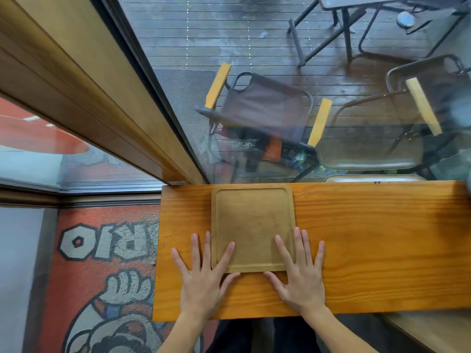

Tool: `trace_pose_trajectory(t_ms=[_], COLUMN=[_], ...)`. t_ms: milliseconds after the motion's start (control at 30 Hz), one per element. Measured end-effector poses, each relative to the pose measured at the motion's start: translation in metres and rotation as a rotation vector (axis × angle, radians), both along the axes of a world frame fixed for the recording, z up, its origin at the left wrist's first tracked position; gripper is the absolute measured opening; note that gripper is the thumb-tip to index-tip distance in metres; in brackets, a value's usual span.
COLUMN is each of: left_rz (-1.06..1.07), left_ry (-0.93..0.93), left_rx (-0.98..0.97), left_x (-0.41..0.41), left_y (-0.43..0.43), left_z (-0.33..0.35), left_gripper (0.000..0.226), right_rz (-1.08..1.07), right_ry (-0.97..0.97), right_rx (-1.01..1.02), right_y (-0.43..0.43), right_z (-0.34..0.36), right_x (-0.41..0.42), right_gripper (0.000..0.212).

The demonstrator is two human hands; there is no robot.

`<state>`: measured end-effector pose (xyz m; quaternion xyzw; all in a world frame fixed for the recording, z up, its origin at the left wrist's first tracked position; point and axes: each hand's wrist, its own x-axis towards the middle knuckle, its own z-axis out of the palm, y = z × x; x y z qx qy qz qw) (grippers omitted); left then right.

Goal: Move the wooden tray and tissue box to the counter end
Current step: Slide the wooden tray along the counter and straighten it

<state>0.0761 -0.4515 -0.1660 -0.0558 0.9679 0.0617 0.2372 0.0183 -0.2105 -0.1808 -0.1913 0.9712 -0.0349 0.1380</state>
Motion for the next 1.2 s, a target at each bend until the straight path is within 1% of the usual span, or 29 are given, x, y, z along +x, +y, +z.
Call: trace_pose_trajectory(t_ms=[233,467,800,1200], left_rz=[0.007,0.017,0.043,0.033], left_ry=[-0.002,0.037,0.067,0.064], left_rx=[-0.007,-0.009,-0.008,-0.029], left_x=[0.0001,0.0,0.0001,0.0009], left_y=[-0.0002,0.0007,0.0035,0.0047], left_z=[-0.0006,0.0001,0.0004,0.0018], left_gripper=[0.073,0.077,0.075,0.073], right_rz=[-0.005,-0.041,-0.062,-0.074], right_ry=[-0.005,-0.024,-0.006,-0.047], right_rx=[-0.006,-0.025,0.002,0.009], right_y=[-0.0002,-0.0016,-0.0011,-0.0031], right_z=[0.0006,0.0026,0.0035,0.0086], right_x=[0.0,-0.0001,0.0008,0.0001], right_gripper=[0.084,0.084,0.083,0.083])
